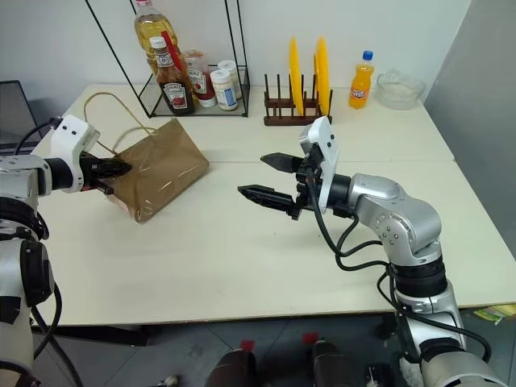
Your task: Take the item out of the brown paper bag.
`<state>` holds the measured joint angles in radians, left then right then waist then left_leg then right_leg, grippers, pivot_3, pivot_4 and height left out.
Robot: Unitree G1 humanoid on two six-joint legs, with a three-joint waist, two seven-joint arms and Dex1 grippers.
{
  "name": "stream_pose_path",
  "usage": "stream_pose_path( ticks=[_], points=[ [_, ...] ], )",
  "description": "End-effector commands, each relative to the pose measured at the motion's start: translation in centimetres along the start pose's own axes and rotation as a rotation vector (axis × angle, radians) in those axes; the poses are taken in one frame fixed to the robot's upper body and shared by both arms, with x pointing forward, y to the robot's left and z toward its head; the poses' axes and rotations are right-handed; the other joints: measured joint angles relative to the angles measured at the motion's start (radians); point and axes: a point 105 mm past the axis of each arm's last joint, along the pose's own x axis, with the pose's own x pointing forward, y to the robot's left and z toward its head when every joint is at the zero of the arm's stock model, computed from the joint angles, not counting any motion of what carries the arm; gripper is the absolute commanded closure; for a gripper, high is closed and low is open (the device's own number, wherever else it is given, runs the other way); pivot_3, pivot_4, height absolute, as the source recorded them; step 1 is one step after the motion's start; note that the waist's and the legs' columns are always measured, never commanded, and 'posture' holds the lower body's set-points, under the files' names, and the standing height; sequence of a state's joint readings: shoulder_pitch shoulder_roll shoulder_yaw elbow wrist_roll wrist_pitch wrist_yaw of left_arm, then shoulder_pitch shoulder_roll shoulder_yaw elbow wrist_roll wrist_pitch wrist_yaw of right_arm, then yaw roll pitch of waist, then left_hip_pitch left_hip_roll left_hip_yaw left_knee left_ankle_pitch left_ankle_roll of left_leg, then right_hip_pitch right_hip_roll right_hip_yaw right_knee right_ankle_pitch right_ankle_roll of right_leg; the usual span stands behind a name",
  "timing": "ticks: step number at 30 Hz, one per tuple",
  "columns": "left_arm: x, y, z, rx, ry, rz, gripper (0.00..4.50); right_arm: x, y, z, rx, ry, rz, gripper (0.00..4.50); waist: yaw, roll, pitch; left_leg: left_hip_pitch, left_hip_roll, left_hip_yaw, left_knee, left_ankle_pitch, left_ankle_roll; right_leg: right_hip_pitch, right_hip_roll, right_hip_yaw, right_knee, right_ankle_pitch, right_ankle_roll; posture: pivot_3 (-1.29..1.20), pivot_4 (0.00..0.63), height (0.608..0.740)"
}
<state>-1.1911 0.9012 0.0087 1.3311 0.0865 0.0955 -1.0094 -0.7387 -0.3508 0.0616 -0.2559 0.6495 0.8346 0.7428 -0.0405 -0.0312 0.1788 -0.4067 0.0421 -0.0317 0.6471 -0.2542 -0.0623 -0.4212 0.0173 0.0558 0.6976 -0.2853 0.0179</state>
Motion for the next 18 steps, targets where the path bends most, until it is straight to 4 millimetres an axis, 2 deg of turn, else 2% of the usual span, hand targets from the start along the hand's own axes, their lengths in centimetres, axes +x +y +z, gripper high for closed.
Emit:
stream_pose_path(
  ticks=[1,5,8,11,15,18],
  points=[
    [-0.4,-0.1,2.4,0.049,-0.088,-0.023,4.48,-0.5,0.4,1.2,-0.061,-0.030,0.001,0.00,0.000,0.000,0.000,0.000,0.000,0.000,0.000,0.000,0.000,0.000,0.000,0.000,0.000,0.000,0.000,0.00,0.150,0.740],
    [-0.2,-1.5,4.8,0.081,-0.165,-0.122,4.48,-1.0,-0.3,1.4,-0.099,-0.035,-0.063,0.00,0.005,0.000,0.000,0.000,0.000,0.000,0.000,0.000,0.000,0.000,0.000,0.000,0.000,0.000,0.000,0.00,0.150,0.740],
    [0.2,-3.4,7.1,0.126,-0.231,-0.233,4.48,-1.8,-1.2,1.6,-0.118,-0.048,-0.147,0.00,0.012,0.000,0.000,-0.003,-0.001,-0.004,0.002,0.000,0.000,0.000,0.000,-0.004,0.000,0.000,0.000,0.00,0.150,0.740],
    [0.9,-5.2,8.4,0.167,-0.261,-0.320,4.48,-2.6,-1.8,1.6,-0.129,-0.047,-0.221,0.00,0.014,0.000,0.000,-0.011,0.000,-0.009,0.010,0.000,0.000,-0.001,-0.001,-0.011,0.000,0.000,0.000,0.00,0.150,0.740],
    [2.4,-8.1,9.9,0.222,-0.289,-0.427,4.48,-3.8,-2.1,1.2,-0.131,-0.032,-0.291,0.00,0.011,0.000,0.000,-0.012,0.000,-0.009,0.013,0.000,0.000,-0.001,-0.001,-0.012,0.001,0.000,0.000,0.00,0.150,0.740],
    [3.9,-11.2,10.9,0.300,-0.301,-0.523,4.48,-5.0,-1.9,0.9,-0.125,-0.020,-0.338,0.00,0.011,0.000,0.000,-0.012,-0.001,-0.010,0.013,0.000,0.000,-0.001,-0.001,-0.013,0.001,0.000,0.000,0.00,0.150,0.740]
  ],
)
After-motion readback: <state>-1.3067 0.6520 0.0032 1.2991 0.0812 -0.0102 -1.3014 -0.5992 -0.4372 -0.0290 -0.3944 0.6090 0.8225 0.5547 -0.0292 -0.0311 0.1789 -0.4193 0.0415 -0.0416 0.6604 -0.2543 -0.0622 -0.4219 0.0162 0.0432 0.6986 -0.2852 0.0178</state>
